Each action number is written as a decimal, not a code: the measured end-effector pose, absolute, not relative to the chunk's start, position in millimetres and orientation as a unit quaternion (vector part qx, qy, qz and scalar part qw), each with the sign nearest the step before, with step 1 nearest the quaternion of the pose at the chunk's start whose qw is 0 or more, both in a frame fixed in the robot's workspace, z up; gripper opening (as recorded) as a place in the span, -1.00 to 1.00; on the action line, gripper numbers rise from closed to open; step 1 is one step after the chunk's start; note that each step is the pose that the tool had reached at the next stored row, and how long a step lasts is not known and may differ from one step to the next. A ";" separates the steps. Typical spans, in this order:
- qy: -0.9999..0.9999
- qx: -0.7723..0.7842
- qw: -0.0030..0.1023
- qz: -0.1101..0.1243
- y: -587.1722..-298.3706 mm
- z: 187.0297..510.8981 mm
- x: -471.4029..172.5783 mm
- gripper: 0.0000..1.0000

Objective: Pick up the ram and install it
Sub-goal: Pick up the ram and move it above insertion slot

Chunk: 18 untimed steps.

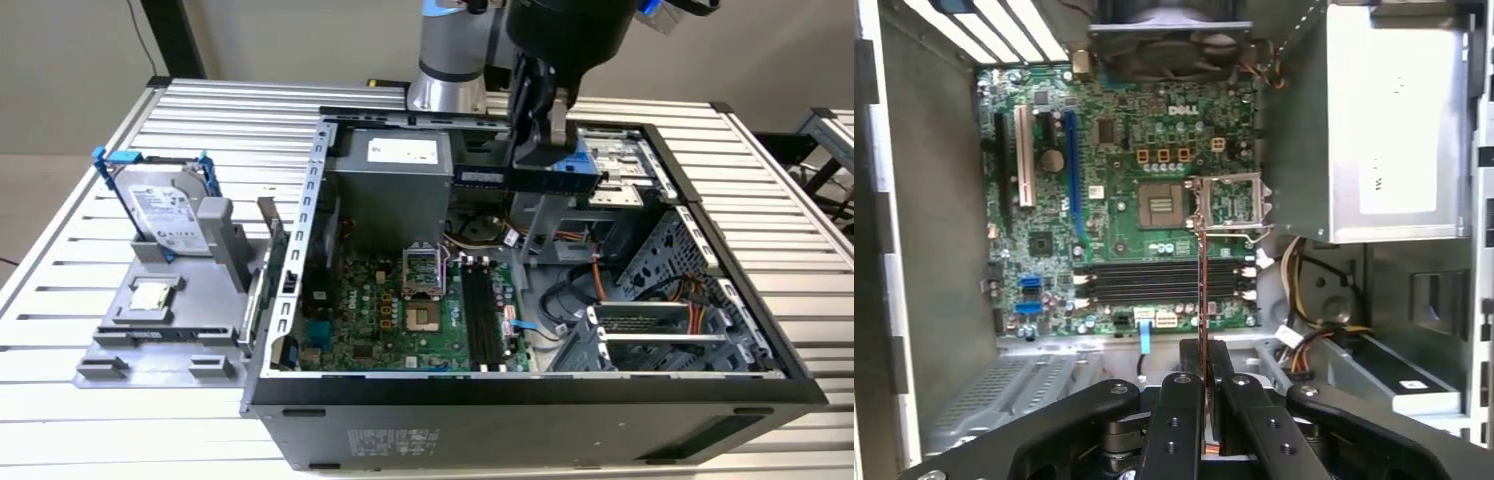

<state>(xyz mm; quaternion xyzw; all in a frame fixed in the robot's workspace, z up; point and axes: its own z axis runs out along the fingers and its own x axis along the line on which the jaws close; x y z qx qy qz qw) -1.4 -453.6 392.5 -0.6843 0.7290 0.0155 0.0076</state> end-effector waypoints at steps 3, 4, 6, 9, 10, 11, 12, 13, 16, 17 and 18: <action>0.729 -0.684 0.008 0.015 -445.2 392.6 -1.4 -1.00; 0.729 -0.684 0.008 0.015 -445.3 392.5 -1.3 -1.00; 0.729 -0.684 0.008 0.015 -445.3 392.5 -1.2 -1.00; 0.729 -0.684 0.008 0.015 -445.3 392.4 -1.2 -1.00; 0.729 -0.684 0.008 0.015 -445.3 392.4 -1.2 -1.00; 0.729 -0.684 0.008 0.015 -445.3 392.5 -1.2 -1.00; 0.729 -0.684 0.008 0.015 -445.3 392.4 -1.2 -1.00; 0.729 -0.684 0.008 0.015 -445.4 392.4 -1.2 -1.00; 0.729 -0.684 0.008 0.015 -445.3 392.5 -1.2 -1.00; 0.729 -0.684 0.008 0.015 -445.4 392.5 -1.2 -1.00; 0.729 -0.684 0.008 0.015 -445.3 392.5 -1.2 -1.00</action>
